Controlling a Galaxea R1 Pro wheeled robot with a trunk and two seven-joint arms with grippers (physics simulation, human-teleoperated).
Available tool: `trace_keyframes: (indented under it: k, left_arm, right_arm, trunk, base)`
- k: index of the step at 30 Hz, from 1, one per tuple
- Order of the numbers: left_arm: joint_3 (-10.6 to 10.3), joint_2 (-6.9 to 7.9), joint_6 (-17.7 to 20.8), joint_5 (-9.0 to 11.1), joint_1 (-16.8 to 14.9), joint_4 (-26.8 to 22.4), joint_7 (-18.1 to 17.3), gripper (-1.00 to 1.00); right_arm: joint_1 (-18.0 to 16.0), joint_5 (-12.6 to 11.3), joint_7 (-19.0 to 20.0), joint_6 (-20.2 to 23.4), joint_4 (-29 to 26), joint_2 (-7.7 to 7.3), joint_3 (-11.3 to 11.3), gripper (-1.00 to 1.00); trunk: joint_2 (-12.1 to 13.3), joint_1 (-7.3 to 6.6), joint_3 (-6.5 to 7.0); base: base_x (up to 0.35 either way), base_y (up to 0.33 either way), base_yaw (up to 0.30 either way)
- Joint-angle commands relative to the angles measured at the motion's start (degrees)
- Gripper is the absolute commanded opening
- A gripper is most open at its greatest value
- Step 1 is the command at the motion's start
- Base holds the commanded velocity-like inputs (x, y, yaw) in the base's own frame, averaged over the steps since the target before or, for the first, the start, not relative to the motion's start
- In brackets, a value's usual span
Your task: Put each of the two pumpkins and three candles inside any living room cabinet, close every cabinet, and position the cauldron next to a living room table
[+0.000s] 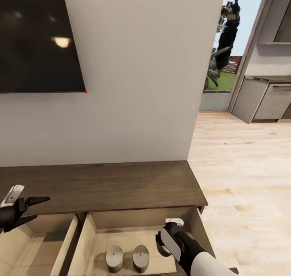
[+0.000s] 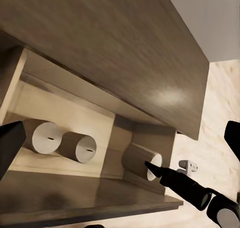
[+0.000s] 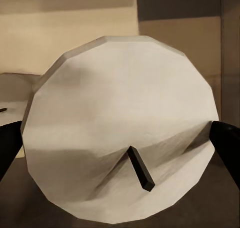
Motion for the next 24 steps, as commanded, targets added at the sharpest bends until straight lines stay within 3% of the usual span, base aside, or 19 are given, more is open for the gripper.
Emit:
trace_keyframes:
  k: [1, 7, 20, 23, 24]
  left_arm:
    - [0.04, 0.0, 0.17, 0.64, -0.05, -0.02, 0.59, 1.0]
    - [0.04, 0.0, 0.17, 0.71, -0.05, -0.02, 0.59, 1.0]
    - [0.04, 0.05, 0.17, 1.02, -0.05, -0.09, 0.28, 1.0]
    - [0.02, 0.51, 0.17, 1.57, 0.06, -0.1, -4.51, 1.0]
    - [-0.01, 1.07, 0.17, 1.68, 0.29, -0.11, -9.7, 1.0]
  right_arm:
    - [-0.12, -0.34, -0.46, 0.17, -0.07, 0.0, 0.21, -1.0]
    - [-1.68, -0.36, -0.39, 0.29, 0.01, 0.0, 0.31, -1.0]
    - [-1.81, -0.35, -0.4, -0.27, 0.94, -0.09, 0.29, -1.0]
    - [-1.81, -0.35, -0.39, -0.34, 1.0, -0.06, 0.29, -1.0]
    - [-1.81, -0.35, -0.4, -0.77, 1.01, -0.02, 0.29, -1.0]
  trunk:
    - [-0.44, 0.22, -0.24]
    - [-2.85, 1.53, -1.31]
    - [-8.06, 4.39, -3.65]
    - [-9.27, 5.05, -4.19]
    - [-9.67, 5.27, -4.37]
  base:
    - [-0.001, 0.0, 0.0]
    - [0.0, 0.0, 0.0]
    - [0.0, 0.0, 0.0]
    - [0.0, 0.0, 0.0]
    - [0.0, 0.0, 0.0]
